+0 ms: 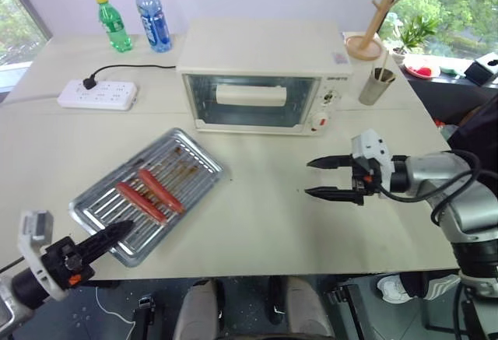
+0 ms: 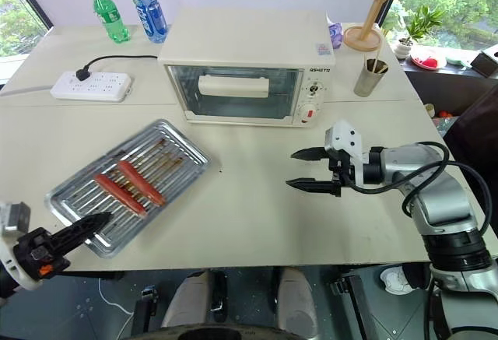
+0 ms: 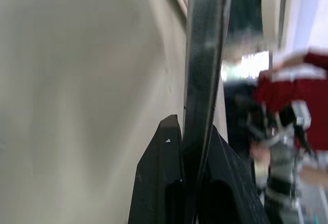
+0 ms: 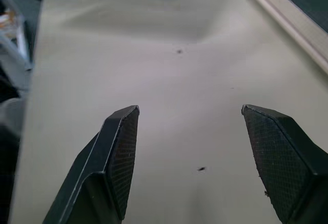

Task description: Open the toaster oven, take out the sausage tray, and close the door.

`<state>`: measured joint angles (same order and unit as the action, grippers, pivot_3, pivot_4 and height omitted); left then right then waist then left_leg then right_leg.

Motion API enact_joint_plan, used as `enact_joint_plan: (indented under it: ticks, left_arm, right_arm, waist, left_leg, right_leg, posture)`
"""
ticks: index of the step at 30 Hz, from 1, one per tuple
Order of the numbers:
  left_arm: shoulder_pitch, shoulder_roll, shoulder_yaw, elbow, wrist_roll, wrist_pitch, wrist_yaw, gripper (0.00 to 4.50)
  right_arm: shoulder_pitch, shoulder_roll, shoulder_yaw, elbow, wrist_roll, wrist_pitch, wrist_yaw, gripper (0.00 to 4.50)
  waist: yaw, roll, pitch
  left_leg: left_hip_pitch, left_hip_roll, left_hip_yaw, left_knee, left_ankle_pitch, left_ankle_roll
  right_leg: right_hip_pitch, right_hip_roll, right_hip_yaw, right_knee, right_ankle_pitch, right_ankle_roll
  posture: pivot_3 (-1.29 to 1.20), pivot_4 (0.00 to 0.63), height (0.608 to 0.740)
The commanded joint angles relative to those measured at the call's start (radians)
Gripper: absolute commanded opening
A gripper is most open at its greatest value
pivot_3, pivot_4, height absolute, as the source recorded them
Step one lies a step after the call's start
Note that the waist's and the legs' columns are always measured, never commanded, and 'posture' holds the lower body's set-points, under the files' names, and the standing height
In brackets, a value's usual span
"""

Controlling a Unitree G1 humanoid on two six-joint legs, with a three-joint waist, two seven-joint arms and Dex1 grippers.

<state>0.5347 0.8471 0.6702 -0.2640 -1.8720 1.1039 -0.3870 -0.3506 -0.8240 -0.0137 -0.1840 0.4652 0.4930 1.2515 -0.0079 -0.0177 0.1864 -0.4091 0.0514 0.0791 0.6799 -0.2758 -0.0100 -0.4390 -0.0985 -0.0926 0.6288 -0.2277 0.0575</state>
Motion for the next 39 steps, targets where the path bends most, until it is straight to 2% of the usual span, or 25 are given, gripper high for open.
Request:
enact_joint_plan:
  ticks: [1,4,6,10,17,28,37,39]
  left_arm:
    - [-0.083,0.068,-0.053,0.047,0.054,0.055,-0.103,0.0]
    - [-0.218,0.124,-0.157,0.094,0.137,0.107,-0.18,0.0]
    - [-0.376,0.128,-0.268,0.147,0.215,0.13,-0.199,0.0]
    - [-0.665,0.076,-0.443,0.263,0.321,0.192,-0.231,0.0]
    - [-0.946,-0.016,-0.612,0.439,0.503,0.302,-0.378,0.0]
    - [-1.104,-0.085,-0.787,0.548,0.763,0.347,-0.612,0.0]
    - [-1.201,-0.196,-0.836,0.699,0.948,0.294,-0.685,0.0]
    - [-1.209,-0.206,-0.834,0.715,0.977,0.291,-0.692,0.79]
  right_arm:
    - [0.012,-0.036,-0.05,-0.064,0.051,0.023,0.008,3.27]
    - [0.036,-0.045,-0.069,-0.096,0.061,0.04,-0.024,3.27]
    - [0.063,-0.046,-0.088,-0.13,0.058,0.044,-0.055,3.27]
    - [0.117,-0.055,-0.141,-0.19,0.081,0.088,-0.112,3.27]
    - [0.241,-0.084,-0.255,-0.309,0.141,0.159,-0.178,3.27]
    - [0.35,-0.103,-0.346,-0.385,0.179,0.187,-0.226,3.27]
    - [0.385,-0.091,-0.345,-0.412,0.19,0.185,-0.271,3.27]
    - [0.389,-0.091,-0.347,-0.414,0.192,0.185,-0.279,3.35]
  waist:
    - [0.002,0.0,0.0]
    - [0.006,0.001,0.0]
    - [0.015,0.002,0.0]
    - [0.027,0.002,0.001]
    - [0.02,0.001,0.001]
    - [0.022,0.0,0.001]
    - [0.023,-0.001,0.001]
    - [0.024,-0.001,0.001]
  left_leg:
    - [0.0,0.0,0.0,0.0,0.0,0.0]
    - [-0.001,0.0,0.0,0.0,0.0,0.0]
    - [-0.001,0.0,0.001,0.0,0.0,0.0]
    - [-0.001,-0.001,0.001,0.0,0.0,0.0]
    - [-0.002,-0.001,0.003,0.0,0.0,0.0]
    - [-0.002,-0.002,0.0,0.0,0.001,0.0]
    - [-0.002,-0.002,0.0,0.001,0.001,0.001]
    - [-0.001,-0.002,0.0,0.001,0.001,0.001]
  right_leg:
    - [0.0,0.0,0.0,0.0,0.0,0.0]
    - [0.0,0.0,0.0,0.0,0.0,0.0]
    - [0.0,0.0,0.0,0.0,0.0,0.0]
    - [0.0,0.0,0.0,0.0,0.0,0.0]
    - [0.0,0.001,0.0,0.0,0.002,0.004]
    - [0.001,0.002,0.0,0.001,0.001,0.001]
    - [0.001,0.001,0.0,0.001,0.001,0.002]
    - [0.002,0.001,0.0,0.001,0.001,0.002]
  posture:
    - [0.0,0.15,0.722]
    - [0.0,0.15,0.722]
    - [0.0,0.15,0.722]
    - [0.0,0.15,0.722]
    - [0.0,0.15,0.722]
    - [0.0,0.15,0.722]
    - [0.0,0.15,0.722]
    - [0.0,0.15,0.722]
